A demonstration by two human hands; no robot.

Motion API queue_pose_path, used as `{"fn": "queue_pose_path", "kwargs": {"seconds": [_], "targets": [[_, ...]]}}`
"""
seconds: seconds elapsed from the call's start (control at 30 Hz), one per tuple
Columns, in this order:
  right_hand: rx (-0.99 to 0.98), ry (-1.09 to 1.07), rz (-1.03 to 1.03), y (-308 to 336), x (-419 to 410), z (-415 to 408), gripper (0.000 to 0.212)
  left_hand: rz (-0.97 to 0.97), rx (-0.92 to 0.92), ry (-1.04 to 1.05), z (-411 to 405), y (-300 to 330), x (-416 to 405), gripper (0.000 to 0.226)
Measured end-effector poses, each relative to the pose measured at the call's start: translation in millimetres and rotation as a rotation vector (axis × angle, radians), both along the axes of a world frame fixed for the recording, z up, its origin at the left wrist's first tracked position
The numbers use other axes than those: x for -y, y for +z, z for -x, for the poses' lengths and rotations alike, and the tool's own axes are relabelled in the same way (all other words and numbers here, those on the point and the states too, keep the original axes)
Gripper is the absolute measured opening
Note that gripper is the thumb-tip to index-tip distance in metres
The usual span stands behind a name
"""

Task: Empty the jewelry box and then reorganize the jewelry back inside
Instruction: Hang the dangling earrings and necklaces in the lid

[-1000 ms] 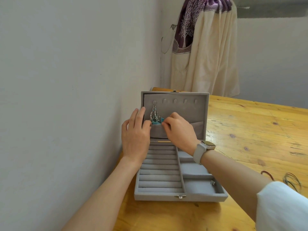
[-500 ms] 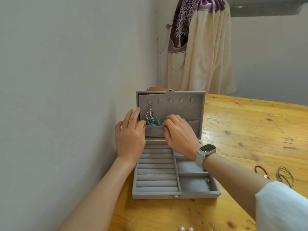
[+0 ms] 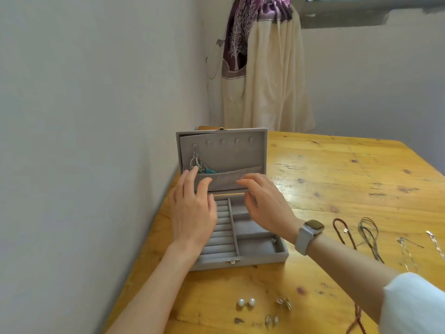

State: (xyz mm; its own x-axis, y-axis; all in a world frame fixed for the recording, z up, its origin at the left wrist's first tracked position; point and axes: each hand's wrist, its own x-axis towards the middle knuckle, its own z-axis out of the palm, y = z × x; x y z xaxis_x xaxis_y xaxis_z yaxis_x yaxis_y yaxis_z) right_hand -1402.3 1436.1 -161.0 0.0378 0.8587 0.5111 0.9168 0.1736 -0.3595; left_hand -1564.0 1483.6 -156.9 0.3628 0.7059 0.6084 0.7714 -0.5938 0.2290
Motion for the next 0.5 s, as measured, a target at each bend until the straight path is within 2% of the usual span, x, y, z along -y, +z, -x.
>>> {"fn": "queue_pose_path", "kwargs": {"seconds": [0.1,0.2,0.33,0.43,0.5], "targets": [[-0.085,-0.082,0.007,-9,44,-33,0.025,0.045,0.034,-0.157,-27,-1,36,0.032],[-0.089,-0.238,0.084,-22,86,-75,0.022,0.143,-0.044,-0.324,-66,-8,70,0.035],[-0.010,-0.484,0.286,-34,119,-119,0.029,0.268,-0.333,-0.479,-114,-17,107,0.042],[0.016,-0.551,0.515,-35,122,-132,0.039,0.343,-0.587,-0.470,-134,-25,120,0.049],[-0.009,-0.553,0.548,-36,120,-135,0.035,0.411,-0.682,-0.433,-139,-32,124,0.052]]}}
